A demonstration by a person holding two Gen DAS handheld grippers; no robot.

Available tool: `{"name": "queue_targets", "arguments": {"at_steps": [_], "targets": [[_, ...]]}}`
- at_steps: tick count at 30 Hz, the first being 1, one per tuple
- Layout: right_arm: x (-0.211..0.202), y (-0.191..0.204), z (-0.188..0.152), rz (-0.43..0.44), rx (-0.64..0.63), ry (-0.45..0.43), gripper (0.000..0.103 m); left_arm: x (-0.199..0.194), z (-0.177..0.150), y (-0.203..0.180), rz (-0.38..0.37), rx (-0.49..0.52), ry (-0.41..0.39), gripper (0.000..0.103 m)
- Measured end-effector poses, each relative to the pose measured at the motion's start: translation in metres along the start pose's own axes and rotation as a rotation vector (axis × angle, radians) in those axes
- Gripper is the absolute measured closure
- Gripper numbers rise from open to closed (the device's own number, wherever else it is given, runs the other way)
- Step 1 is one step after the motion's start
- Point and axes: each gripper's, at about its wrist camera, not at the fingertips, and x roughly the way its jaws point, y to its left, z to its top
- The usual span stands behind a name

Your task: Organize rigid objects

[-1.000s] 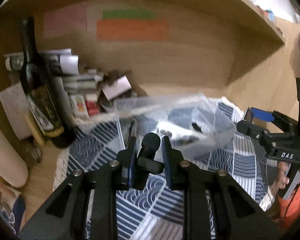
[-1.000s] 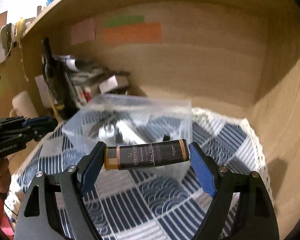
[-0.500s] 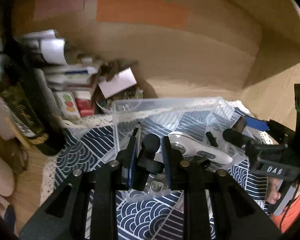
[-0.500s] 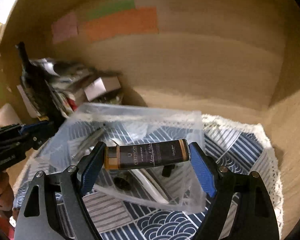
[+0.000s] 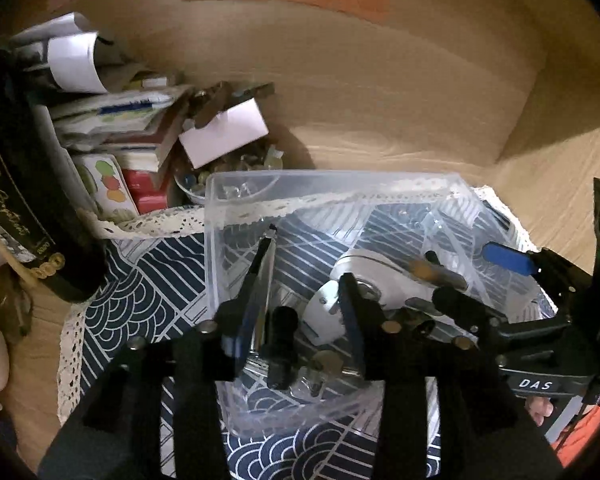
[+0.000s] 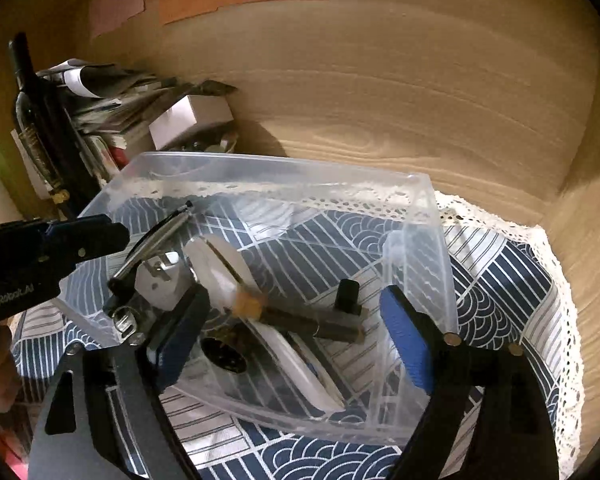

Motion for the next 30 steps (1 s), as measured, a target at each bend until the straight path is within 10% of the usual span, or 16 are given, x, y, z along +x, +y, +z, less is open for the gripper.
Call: {"name": "queue_targets", "arguments": {"at_steps": [30], "targets": [[-0.206,0.026,-0.047,0.015,-0.023,-0.49,0.0,-0.203,-0.066,-0.045,0.001,0.058,-0.443,0.007]]}}
